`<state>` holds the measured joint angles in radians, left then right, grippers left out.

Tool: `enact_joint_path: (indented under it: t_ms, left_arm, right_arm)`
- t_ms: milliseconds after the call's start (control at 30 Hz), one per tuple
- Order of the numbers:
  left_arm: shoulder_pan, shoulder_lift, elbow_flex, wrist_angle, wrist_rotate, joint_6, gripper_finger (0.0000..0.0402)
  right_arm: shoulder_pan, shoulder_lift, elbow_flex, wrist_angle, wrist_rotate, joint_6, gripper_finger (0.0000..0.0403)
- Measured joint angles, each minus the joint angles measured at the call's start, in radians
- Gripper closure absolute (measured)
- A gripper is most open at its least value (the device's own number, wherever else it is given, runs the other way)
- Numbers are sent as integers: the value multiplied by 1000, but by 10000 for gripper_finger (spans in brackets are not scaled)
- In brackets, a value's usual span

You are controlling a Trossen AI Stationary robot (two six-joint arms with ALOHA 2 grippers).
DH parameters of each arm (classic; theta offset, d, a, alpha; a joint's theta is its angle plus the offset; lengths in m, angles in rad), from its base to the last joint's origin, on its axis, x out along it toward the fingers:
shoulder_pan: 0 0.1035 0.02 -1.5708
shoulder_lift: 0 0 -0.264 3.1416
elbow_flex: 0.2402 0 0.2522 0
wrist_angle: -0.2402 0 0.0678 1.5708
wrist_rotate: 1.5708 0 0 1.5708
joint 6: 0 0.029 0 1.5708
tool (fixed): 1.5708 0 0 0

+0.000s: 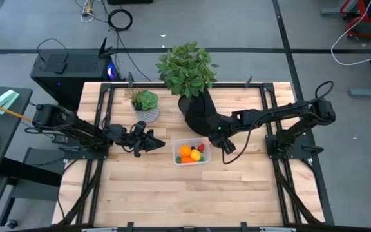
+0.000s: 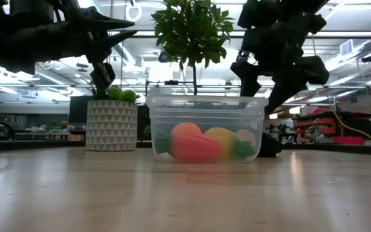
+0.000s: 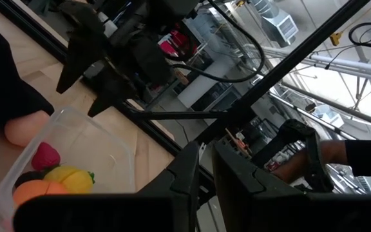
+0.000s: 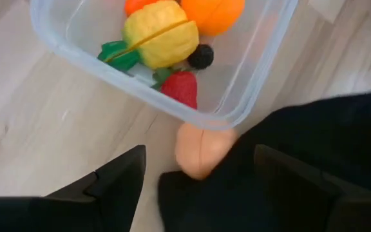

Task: Pick and placing Produce into tupperware
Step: Put the light orange peach into the transparent bin

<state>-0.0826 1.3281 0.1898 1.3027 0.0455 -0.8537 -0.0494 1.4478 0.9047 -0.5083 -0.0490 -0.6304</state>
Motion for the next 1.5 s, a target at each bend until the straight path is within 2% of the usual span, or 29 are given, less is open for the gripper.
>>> enact_joint_path:
  t_ms: [233,700,1267,1500]
  left_arm:
    - [0,0,0,-8,0,0,349]
    - [0,0,0,-15,0,-9,349]
    - [0,0,0,-21,1,-19,349]
    - [0,0,0,-21,1,-18,349]
  right_arm:
    - [-10,30,0,39,-18,6,106]
    - [-1,102,0,76,23,27,51]
    - [-3,187,0,100,23,-24,65]
    - [-3,216,0,91,24,-17,89]
